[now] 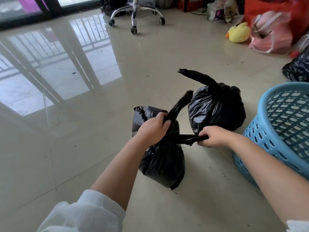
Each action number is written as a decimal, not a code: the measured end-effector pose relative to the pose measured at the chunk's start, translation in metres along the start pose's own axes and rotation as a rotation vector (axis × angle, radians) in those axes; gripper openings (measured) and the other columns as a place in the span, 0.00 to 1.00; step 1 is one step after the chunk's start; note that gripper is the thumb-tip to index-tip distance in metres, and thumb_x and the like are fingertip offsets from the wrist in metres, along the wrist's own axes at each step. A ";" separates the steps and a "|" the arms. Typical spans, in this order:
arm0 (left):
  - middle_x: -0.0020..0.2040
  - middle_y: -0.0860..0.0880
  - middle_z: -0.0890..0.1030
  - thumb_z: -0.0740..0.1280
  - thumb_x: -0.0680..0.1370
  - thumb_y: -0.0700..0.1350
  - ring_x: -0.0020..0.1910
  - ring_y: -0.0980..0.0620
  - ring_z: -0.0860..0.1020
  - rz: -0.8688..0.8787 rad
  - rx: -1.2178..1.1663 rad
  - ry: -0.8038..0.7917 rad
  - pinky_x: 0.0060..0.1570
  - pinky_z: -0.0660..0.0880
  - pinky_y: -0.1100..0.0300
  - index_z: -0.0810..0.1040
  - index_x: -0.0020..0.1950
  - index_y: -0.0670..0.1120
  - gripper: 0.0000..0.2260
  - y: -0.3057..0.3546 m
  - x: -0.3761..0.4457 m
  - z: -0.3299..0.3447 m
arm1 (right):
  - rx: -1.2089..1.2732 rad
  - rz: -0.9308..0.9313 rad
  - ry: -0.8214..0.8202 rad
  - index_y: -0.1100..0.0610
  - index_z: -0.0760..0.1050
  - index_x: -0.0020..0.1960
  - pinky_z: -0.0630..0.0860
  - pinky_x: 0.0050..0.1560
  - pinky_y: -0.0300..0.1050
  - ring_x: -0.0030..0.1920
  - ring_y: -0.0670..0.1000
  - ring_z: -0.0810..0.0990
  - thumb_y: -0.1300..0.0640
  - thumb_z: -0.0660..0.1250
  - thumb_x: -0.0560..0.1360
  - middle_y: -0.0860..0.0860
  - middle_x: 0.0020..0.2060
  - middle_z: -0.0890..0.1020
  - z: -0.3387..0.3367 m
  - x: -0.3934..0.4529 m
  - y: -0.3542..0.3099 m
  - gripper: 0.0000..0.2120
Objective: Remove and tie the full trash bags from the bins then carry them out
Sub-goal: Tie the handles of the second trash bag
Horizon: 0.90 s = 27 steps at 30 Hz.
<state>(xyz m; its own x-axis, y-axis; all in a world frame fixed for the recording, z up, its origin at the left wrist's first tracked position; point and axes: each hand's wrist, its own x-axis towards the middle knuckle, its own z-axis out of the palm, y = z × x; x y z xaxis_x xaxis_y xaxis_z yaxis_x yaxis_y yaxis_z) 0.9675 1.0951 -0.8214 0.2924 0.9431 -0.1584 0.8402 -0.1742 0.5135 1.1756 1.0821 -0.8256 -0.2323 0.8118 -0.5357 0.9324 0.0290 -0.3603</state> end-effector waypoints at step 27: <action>0.44 0.46 0.80 0.58 0.76 0.57 0.45 0.47 0.78 -0.342 -0.276 -0.153 0.49 0.74 0.56 0.76 0.46 0.44 0.17 -0.015 -0.004 0.015 | 0.331 -0.113 0.406 0.56 0.66 0.67 0.65 0.64 0.46 0.67 0.52 0.65 0.66 0.60 0.73 0.54 0.66 0.70 -0.007 0.007 -0.002 0.23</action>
<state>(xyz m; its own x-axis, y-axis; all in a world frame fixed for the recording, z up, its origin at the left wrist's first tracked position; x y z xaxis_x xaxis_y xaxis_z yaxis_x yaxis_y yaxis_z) 0.9604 1.0895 -0.8410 0.1014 0.8770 -0.4696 0.7535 0.2406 0.6119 1.1737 1.0911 -0.8233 -0.1389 0.9765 -0.1650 0.7553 -0.0032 -0.6553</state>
